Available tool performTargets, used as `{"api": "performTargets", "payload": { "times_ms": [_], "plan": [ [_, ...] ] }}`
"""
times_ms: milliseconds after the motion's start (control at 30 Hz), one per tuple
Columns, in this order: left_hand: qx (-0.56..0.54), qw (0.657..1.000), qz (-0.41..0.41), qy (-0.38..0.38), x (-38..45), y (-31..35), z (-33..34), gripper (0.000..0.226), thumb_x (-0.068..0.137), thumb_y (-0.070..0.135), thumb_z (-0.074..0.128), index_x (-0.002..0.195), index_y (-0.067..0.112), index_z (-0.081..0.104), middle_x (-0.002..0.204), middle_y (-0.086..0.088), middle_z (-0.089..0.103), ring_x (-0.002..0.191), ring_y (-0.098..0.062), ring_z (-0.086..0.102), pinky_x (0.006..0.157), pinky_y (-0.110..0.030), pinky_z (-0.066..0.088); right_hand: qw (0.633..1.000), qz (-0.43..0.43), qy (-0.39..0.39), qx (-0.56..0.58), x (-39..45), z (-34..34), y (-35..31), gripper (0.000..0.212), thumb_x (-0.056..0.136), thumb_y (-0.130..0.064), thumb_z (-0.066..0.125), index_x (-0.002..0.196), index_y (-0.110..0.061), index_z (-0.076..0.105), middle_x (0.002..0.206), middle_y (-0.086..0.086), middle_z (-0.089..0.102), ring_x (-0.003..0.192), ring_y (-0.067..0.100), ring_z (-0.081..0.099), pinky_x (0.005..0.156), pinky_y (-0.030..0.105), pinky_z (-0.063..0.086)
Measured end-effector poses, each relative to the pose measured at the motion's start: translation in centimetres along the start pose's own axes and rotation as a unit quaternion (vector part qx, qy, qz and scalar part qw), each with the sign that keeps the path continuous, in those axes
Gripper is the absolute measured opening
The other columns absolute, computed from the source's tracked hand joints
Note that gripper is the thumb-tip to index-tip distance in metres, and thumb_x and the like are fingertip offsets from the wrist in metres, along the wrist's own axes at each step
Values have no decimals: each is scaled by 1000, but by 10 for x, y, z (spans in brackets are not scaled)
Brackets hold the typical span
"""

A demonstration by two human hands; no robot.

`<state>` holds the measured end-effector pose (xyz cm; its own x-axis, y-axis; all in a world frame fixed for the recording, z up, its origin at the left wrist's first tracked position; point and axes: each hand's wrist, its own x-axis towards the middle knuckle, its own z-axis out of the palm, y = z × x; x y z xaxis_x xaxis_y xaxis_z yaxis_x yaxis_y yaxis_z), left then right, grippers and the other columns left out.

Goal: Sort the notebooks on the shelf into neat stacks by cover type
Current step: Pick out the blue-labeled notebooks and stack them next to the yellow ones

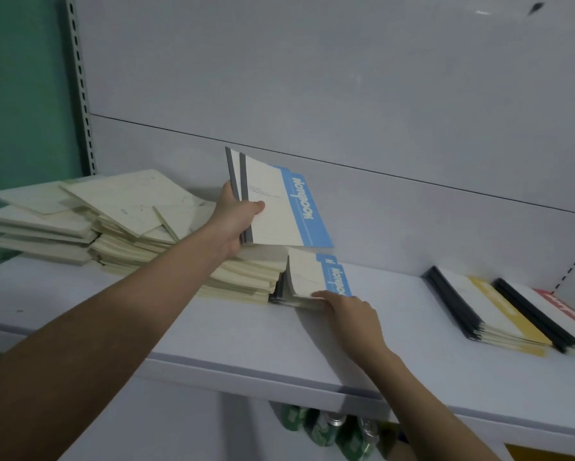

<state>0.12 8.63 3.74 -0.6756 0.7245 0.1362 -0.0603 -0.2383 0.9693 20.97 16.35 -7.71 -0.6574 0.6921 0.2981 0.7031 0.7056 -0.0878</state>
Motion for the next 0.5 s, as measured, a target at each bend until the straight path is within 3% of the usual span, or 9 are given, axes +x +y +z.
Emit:
{"api": "performTargets", "payload": {
  "times_ms": [100,200,267,367,433,500],
  "plan": [
    [1,1000,-5,-8,-4,-5,8,41,95,2,56,128,22,43,111,1,61,96,-18,61,64,-29,52,961,93,125,227,2,-11,13,27,104,-28,38,86,-23,58,85,0,65,77,27,56,60,34,37],
    [-2,1000,-19,-17,-8,-19,15,36,95,4,58,122,24,44,114,1,63,102,-20,62,75,-34,55,893,166,270,320,-3,-37,33,30,103,-23,41,78,-14,52,69,-6,55,69,27,53,59,32,40],
    [2,999,-22,-24,-13,-29,24,38,94,6,60,126,21,46,117,-1,65,103,-21,63,80,-37,56,880,159,331,300,-8,-54,42,25,104,-23,40,87,-12,55,70,-3,56,68,27,54,60,37,43],
    [7,999,-26,-44,-18,-44,48,37,95,9,59,127,21,47,115,-2,64,97,-16,63,70,-32,54,902,80,363,218,-14,-68,42,23,101,-17,44,113,-12,64,84,0,67,61,18,55,54,30,43],
    [-9,997,-48,-61,-23,-51,69,31,97,17,57,126,24,48,116,-1,65,98,-18,63,75,-35,56,936,3,332,117,-18,-70,40,34,96,-6,55,127,-17,61,108,1,70,78,23,68,61,34,55],
    [-48,993,-75,-79,-28,-57,89,28,94,30,63,119,27,51,115,-1,67,102,-22,66,86,-44,57,966,-64,247,47,-20,-60,45,45,92,-7,63,133,-25,58,130,1,63,110,26,65,80,41,58]
  ]
}}
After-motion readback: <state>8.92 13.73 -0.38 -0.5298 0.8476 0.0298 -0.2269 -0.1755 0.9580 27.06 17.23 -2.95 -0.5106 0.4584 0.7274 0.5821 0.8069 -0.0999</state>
